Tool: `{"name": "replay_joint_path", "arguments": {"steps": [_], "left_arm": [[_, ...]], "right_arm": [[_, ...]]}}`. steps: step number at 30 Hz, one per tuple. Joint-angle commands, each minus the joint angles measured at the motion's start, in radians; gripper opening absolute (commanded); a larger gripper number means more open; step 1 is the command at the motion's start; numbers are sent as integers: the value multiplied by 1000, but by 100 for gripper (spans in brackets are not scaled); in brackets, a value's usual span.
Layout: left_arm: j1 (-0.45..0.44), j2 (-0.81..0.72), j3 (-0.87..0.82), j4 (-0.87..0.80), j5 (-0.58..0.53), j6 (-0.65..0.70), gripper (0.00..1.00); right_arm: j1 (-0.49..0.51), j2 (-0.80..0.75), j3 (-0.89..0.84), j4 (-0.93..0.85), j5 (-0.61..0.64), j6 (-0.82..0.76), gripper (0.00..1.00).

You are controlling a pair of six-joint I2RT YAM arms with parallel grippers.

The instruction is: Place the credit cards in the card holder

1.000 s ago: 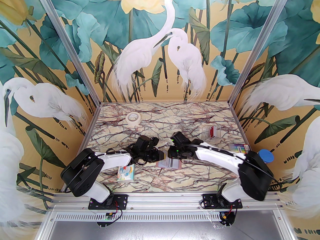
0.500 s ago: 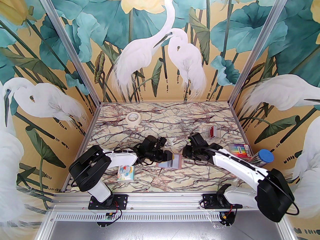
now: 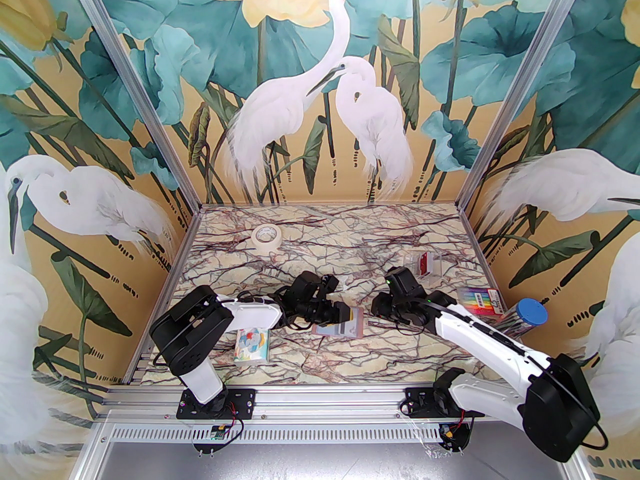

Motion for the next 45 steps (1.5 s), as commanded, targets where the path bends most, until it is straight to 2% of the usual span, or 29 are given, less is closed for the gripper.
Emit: {"name": "replay_joint_path", "arguments": {"steps": [1,17,22,26,33,39,45], "left_arm": [[-2,-68,26,-102,-70,36,54],[24,-428,-83,-373,-250,18,54],[26,-532,-134,-406,-334,-3,55],[26,-597,-206,-364,-408,-30,55],[26,-699,-311,-305,-553,-23,59],[26,-722,-421,-194,-586,1,66],[27,-674,-486,-44,-562,40,67]], "right_arm": [[-8,-18,-19,-8,-3,-33,25],[-11,-163,-31,-28,67,-93,28],[-14,-240,-38,-52,113,-125,33],[-20,-268,-6,-82,167,-150,36],[-62,-200,81,-125,244,-209,40],[-160,-48,209,-197,259,-251,44],[-284,113,309,-208,271,-282,45]]}}
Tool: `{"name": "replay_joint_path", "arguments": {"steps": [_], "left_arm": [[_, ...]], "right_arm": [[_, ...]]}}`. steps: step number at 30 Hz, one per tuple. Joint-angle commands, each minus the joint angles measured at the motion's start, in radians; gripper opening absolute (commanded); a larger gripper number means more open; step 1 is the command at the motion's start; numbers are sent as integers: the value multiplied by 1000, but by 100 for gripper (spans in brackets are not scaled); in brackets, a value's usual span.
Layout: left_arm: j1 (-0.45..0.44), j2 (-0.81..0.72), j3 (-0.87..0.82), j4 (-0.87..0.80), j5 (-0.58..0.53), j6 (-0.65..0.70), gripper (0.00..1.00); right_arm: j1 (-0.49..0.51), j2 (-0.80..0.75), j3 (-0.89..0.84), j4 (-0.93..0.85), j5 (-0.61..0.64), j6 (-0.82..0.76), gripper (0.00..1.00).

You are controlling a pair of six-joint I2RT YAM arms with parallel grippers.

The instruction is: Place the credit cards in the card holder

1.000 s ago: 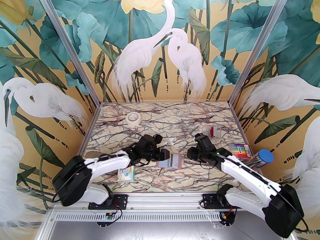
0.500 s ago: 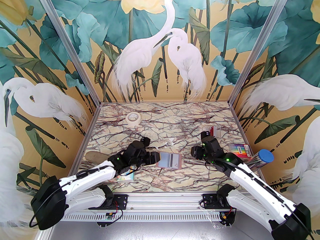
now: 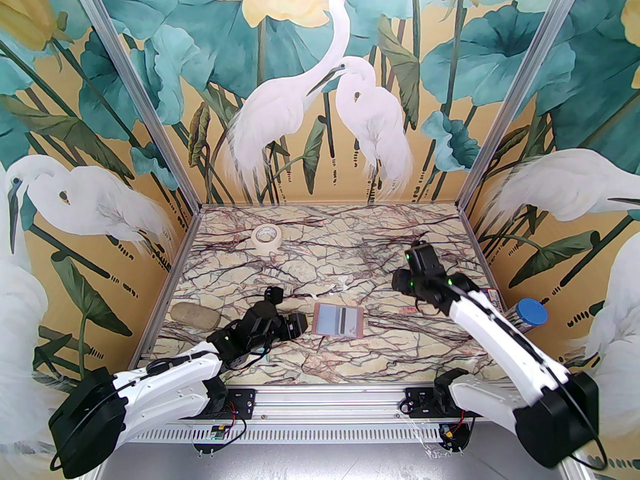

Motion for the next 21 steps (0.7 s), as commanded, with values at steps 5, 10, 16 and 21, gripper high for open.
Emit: {"name": "replay_joint_path", "arguments": {"steps": [5,10,16,21], "left_arm": [[8,57,-17,140,-49,34,67],[8,70,-19,132,-44,55,68],[8,16,-38,86,-58,75,69],[11,-1,-62,86,-66,81,71]], "right_arm": [[-176,208,132,-42,5,-71,47],[-240,328,232,-73,35,-107,53],[-306,430,293,-65,5,-118,59],[-310,553,396,-105,24,-133,58]]}}
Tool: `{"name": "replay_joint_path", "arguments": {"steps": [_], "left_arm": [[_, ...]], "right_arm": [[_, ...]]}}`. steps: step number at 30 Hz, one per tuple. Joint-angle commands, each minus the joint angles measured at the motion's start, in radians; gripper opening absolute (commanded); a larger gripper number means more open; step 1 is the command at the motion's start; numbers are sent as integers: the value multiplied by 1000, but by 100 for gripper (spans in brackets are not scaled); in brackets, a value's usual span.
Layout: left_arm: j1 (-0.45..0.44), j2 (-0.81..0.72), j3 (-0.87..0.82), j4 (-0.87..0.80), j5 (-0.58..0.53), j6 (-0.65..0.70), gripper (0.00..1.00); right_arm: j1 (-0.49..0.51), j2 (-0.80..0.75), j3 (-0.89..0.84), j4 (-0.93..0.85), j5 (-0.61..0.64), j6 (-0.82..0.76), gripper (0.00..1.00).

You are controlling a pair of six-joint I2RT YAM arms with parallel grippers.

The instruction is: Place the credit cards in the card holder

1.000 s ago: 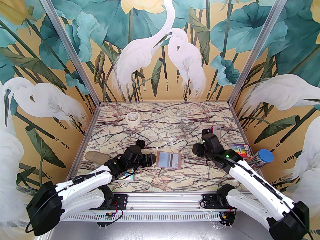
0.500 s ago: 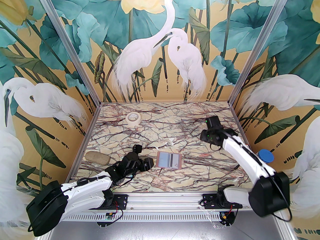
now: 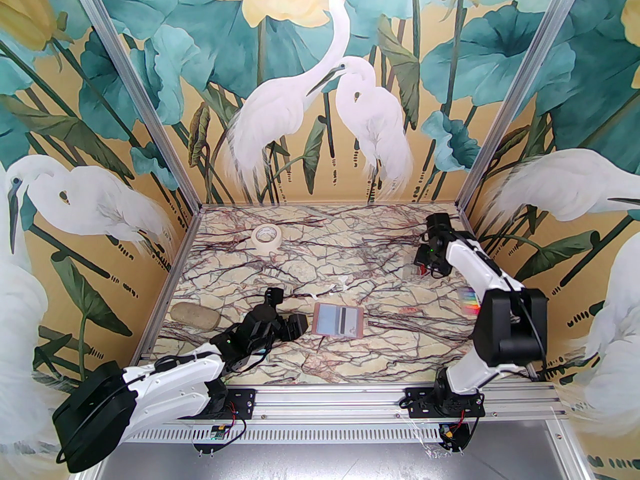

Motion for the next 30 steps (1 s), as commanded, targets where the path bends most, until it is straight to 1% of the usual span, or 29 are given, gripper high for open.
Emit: {"name": "replay_joint_path", "arguments": {"steps": [1,8,15,21,30], "left_arm": [[9,-2,-13,-15,-27,24,71],[17,43,-2,-3,-22,26,71],[25,71,1,16,-9,23,72],[27,69,2,17,-7,23,72],[29,78,4,18,-5,23,71]], "right_arm": [[2,55,67,-33,36,-24,58],[-2,118,139,-67,74,-46,54],[-2,137,140,-76,79,-64,52],[-4,149,153,-91,102,-69,50],[-4,171,165,-109,98,-76,48]]}}
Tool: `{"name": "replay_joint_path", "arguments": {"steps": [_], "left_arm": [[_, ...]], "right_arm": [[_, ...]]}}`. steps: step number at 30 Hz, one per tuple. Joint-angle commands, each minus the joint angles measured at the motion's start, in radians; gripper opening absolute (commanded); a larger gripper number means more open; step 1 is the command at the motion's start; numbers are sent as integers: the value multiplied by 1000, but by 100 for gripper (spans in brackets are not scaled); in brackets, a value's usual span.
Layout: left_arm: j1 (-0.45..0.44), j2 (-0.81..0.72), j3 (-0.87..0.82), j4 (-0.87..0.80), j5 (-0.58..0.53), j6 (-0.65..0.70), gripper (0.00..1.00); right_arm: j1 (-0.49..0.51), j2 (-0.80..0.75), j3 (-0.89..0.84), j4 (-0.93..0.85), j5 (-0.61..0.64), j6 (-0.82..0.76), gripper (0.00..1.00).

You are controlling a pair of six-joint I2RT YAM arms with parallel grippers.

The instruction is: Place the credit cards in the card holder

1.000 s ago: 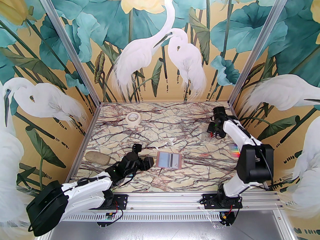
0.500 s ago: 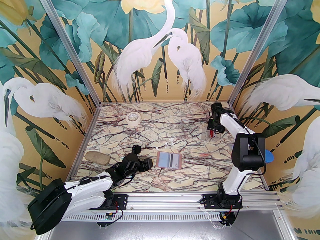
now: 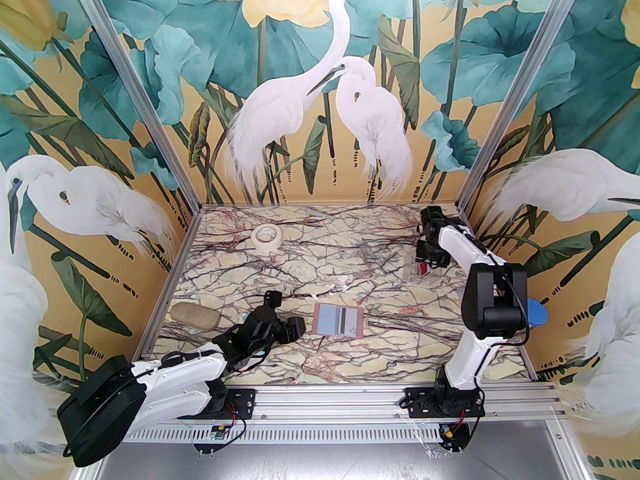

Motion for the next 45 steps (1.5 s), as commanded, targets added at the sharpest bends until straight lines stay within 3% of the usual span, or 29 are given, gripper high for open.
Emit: {"name": "replay_joint_path", "arguments": {"steps": [1,45], "left_arm": [[10,13,8,2,1,16,72],[18,22,7,3,3,14,72]], "right_arm": [[-5,29,23,-22,19,-16,48],[-5,18,52,-67,111,4,34]]}}
